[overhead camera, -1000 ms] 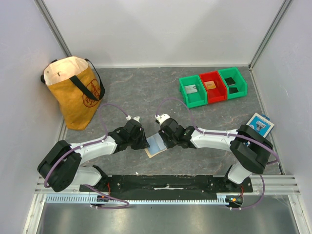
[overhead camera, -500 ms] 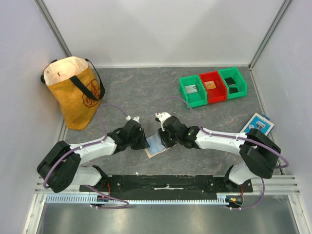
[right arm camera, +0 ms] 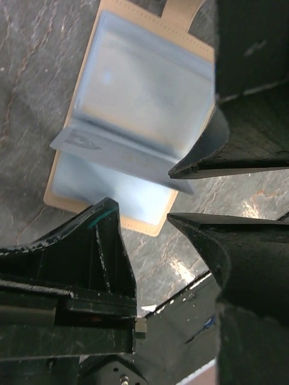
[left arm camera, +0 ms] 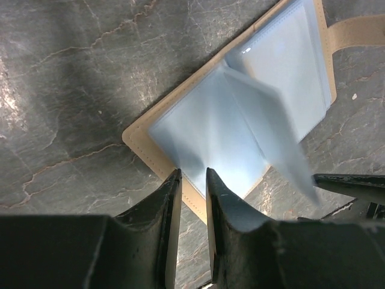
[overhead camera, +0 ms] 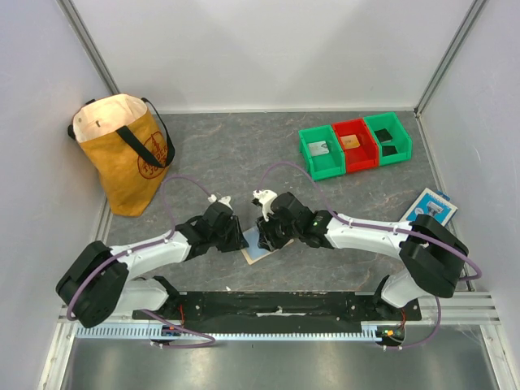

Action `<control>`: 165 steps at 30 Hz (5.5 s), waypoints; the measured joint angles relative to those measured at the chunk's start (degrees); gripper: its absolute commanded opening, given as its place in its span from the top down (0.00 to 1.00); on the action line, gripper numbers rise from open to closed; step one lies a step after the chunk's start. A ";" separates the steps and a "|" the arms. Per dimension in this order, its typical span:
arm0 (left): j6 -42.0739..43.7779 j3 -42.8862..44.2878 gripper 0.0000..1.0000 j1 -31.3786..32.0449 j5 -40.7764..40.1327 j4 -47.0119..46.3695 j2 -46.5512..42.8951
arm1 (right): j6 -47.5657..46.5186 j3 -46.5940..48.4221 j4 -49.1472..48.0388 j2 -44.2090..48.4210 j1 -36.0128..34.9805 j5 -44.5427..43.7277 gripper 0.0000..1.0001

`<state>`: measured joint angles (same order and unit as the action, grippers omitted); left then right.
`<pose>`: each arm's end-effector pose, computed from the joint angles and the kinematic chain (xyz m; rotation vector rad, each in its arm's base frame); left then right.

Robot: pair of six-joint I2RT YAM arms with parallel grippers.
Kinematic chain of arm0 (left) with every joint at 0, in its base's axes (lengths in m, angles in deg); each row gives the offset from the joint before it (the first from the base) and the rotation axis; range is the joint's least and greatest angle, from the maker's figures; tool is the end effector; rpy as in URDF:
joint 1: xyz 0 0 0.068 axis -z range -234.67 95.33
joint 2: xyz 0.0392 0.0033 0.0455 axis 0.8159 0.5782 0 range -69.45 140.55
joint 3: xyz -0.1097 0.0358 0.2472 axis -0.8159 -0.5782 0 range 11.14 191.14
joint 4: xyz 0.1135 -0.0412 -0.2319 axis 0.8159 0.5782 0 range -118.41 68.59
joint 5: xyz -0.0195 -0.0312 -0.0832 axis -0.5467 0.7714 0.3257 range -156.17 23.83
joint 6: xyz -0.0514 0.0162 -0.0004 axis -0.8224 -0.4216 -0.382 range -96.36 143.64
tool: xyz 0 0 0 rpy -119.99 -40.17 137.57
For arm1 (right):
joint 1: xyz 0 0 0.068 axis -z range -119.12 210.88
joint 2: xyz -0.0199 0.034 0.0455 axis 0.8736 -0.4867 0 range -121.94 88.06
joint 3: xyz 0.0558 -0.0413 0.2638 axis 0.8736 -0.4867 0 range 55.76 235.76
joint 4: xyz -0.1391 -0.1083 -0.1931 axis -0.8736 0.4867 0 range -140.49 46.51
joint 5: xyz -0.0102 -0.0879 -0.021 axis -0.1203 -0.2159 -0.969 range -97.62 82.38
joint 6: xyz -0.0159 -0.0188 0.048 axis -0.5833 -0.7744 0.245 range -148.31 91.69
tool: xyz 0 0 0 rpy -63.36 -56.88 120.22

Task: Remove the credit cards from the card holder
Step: Remove the credit card from the card holder.

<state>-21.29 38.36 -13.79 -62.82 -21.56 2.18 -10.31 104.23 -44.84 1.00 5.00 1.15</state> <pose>0.1667 -0.1472 0.1500 -0.0650 2.6018 -0.6787 0.1714 0.2628 0.1951 -0.8804 2.3185 0.7807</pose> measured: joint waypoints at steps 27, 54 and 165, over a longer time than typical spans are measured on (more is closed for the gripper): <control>-1.53 -0.37 0.75 0.13 0.98 3.78 -10.34 | 1.79 0.11 -6.56 -4.66 8.83 11.54 0.64; -4.13 -4.26 0.98 -1.97 5.60 -6.64 -0.07 | 7.82 -4.94 -20.20 -13.94 13.77 21.49 0.75; -4.13 -5.46 0.98 -2.95 6.34 -6.12 -1.25 | 18.86 -6.05 -34.67 -21.70 19.06 33.35 0.79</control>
<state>-25.42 32.90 -16.74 -56.48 -27.68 0.94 8.55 98.17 -79.51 -20.71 24.06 34.50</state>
